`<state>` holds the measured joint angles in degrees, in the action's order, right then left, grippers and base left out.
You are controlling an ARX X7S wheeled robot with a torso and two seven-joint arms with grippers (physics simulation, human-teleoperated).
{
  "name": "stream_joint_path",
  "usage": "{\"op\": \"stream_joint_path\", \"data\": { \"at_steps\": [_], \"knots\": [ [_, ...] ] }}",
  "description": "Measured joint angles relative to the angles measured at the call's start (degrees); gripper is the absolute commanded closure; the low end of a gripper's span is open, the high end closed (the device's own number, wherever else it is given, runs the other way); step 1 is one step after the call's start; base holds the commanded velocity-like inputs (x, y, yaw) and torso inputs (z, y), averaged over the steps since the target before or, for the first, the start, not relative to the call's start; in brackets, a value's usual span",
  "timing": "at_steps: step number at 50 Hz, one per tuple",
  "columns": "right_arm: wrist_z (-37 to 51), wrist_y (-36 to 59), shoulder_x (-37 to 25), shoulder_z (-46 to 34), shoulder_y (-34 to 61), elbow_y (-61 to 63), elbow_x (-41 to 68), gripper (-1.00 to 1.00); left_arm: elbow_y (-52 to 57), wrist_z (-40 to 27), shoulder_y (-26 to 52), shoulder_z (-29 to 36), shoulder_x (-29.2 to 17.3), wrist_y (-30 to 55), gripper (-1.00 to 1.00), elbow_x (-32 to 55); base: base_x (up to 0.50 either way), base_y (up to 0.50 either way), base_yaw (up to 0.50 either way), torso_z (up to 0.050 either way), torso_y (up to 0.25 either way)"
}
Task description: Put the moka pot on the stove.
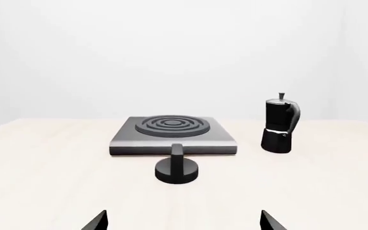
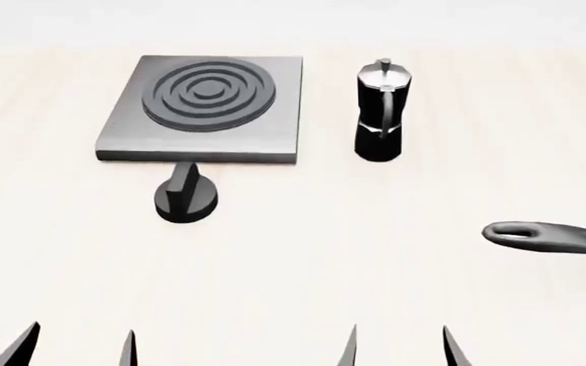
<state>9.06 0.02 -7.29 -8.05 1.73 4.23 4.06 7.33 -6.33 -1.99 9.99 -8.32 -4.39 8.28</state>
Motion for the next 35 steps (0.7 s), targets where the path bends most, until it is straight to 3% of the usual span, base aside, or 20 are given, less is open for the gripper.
{"op": "stream_joint_path", "data": {
  "at_steps": [35],
  "knots": [
    [1.6,-0.3,-1.0,-1.8,0.7,-1.2,1.4,-1.0,-0.2,-0.9,0.9,1.4,-1.3,0.6,-1.0,1.9,0.25,0.0,0.0,0.0,0.0]
  ]
}}
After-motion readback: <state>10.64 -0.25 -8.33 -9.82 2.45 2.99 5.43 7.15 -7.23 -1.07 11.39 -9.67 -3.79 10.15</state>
